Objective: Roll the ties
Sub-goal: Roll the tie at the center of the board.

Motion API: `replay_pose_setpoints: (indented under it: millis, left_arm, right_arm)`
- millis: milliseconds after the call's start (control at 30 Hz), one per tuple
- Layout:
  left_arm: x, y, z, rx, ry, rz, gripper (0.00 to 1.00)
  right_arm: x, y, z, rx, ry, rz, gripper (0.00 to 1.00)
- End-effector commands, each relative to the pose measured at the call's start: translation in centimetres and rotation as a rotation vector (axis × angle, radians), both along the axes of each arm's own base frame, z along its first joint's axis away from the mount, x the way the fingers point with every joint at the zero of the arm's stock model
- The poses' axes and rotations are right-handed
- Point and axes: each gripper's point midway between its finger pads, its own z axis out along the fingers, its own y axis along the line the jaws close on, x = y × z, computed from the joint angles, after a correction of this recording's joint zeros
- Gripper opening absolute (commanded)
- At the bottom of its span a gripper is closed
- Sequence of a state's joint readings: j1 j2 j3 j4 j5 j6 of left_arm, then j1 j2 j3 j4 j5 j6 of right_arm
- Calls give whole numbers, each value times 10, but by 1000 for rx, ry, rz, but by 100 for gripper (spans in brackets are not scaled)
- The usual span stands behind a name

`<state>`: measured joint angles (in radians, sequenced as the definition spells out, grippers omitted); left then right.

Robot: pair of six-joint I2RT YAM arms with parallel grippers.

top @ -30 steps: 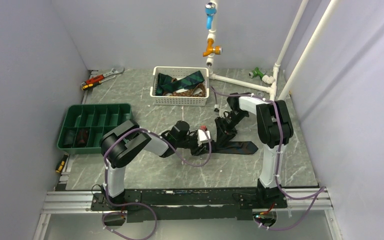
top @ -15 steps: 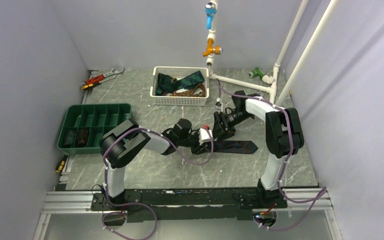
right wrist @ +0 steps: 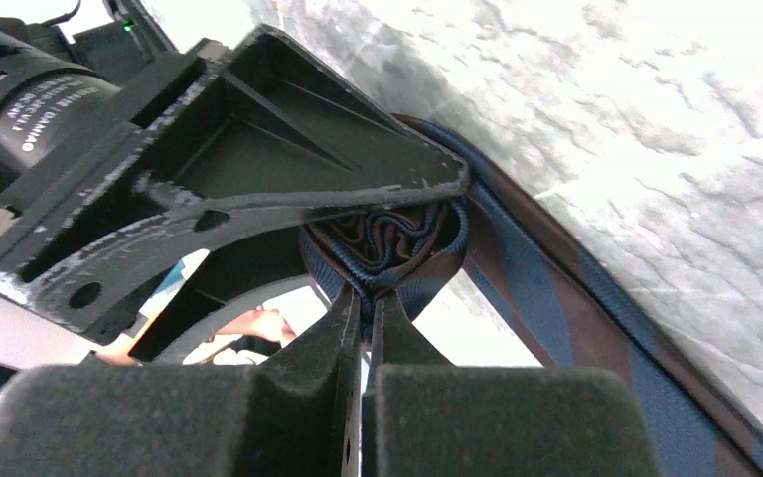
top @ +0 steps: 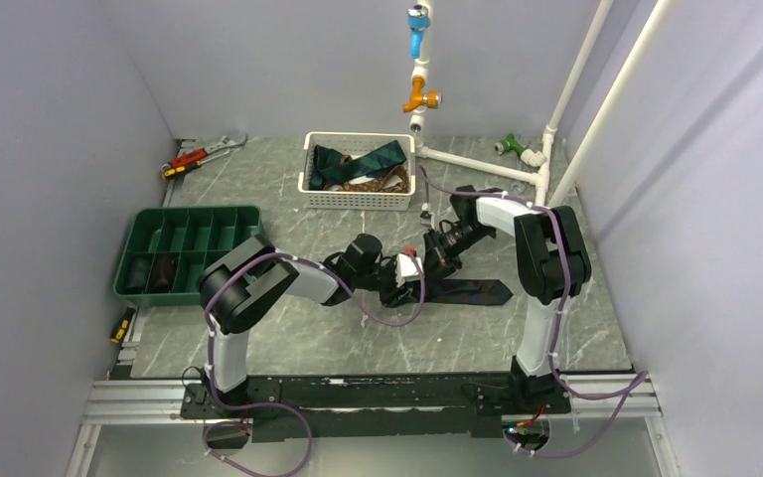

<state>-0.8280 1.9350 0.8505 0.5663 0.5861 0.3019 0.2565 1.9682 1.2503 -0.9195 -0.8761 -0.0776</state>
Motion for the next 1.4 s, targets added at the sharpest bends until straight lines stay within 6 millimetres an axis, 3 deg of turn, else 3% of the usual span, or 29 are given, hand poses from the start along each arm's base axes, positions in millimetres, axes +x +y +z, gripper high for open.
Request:
replay_pose_setpoints:
  millis: [0, 133, 267, 433, 633, 800, 900, 1000, 1100, 1267, 1367]
  left_arm:
    - [-25, 34, -51, 162, 124, -19, 53]
    - [-10, 23, -42, 130, 94, -14, 65]
    - [-2, 5, -16, 12, 41, -50, 82]
    - [0, -12, 4, -85, 28, -85, 89]
    - [9, -41, 18, -172, 99, -55, 93]
    - [4, -62, 15, -169, 141, -38, 83]
    - [5, -54, -8, -82, 114, -4, 59]
    - [-4, -31, -28, 5, 37, -27, 37]
    - [-10, -6, -43, 95, -23, -35, 27]
    - [-16, 13, -60, 208, -65, -59, 29]
    - [-16, 16, -65, 245, -68, -57, 32]
  right_arm:
    - [22, -34, -35, -179, -79, 11, 0]
    - [20, -50, -46, -244, -91, 21, 0]
    - [28, -65, -57, -345, -144, 29, 0]
    - [38, -80, -64, -458, -219, 55, 0]
    - [31, -83, -65, -507, -269, 92, 0]
    - [25, -80, -64, -501, -272, 81, 0]
    - [26, -73, -58, -455, -277, 71, 0]
    - [32, -65, -42, -390, -287, 48, 0]
    - [39, -62, -17, -298, -261, 8, 20]
    - [24, -47, 29, -83, -168, -51, 46]
    - [11, -29, 43, 33, -100, -89, 57]
